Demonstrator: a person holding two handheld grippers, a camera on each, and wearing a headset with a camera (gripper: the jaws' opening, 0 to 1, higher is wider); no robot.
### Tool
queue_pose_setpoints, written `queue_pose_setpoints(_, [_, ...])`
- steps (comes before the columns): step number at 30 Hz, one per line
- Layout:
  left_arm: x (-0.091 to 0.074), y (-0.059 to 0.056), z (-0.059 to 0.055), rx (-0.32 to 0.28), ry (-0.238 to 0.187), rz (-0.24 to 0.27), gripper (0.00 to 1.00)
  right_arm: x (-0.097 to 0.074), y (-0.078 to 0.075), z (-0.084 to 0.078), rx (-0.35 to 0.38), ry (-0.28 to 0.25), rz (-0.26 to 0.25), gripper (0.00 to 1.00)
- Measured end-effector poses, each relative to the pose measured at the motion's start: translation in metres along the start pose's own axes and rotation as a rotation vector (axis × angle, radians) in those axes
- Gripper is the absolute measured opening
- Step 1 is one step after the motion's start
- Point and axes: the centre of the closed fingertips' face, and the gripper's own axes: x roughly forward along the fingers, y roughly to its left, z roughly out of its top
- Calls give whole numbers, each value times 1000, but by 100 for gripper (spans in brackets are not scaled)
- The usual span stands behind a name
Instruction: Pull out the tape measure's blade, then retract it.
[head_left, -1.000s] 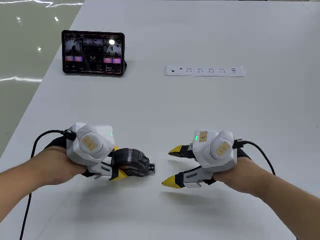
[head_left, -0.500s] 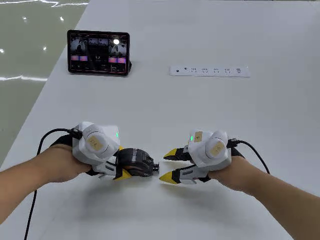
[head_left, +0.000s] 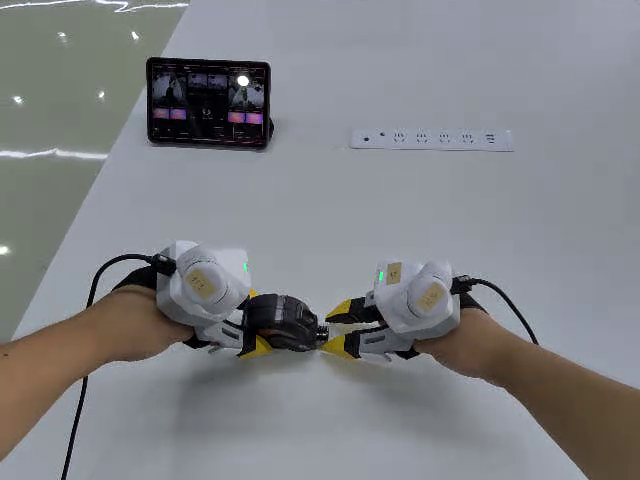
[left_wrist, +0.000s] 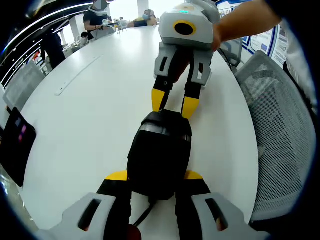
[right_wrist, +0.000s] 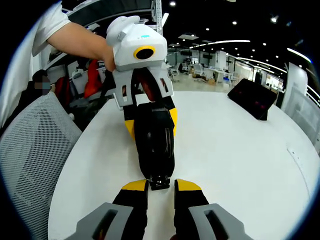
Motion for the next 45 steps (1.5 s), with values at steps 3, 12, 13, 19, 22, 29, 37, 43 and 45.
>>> queue_pose_setpoints(3, [0,0,0,-1,0,-1,29,1,0,0,2,1,5,16])
queue_pose_setpoints(12, [0,0,0,-2,-1,-2,29,6,2,-3,-5,8,20,13])
queue_pose_setpoints(13, [0,0,0,-2,-1,-2,29,6,2,-3,-4,6,21,13])
queue_pose_setpoints(19, [0,0,0,-1,-4,-1,29,6,2,-3,-4,0,26,12])
queue_pose_setpoints(22, [0,0,0,0,-5,-1,28,7,2,-3,-4,0,25,12])
queue_pose_setpoints(29, [0,0,0,0,-8,0,28,7,2,-2,-26,7,12,10])
queue_pose_setpoints(37, [0,0,0,10,-8,-5,28,6,2,-3,-20,0,7,10])
queue_pose_setpoints(43, [0,0,0,4,-13,-4,28,5,1,-3,-12,-8,5,9])
queue_pose_setpoints(45, [0,0,0,4,-14,-4,28,5,1,-3,-15,-7,4,9])
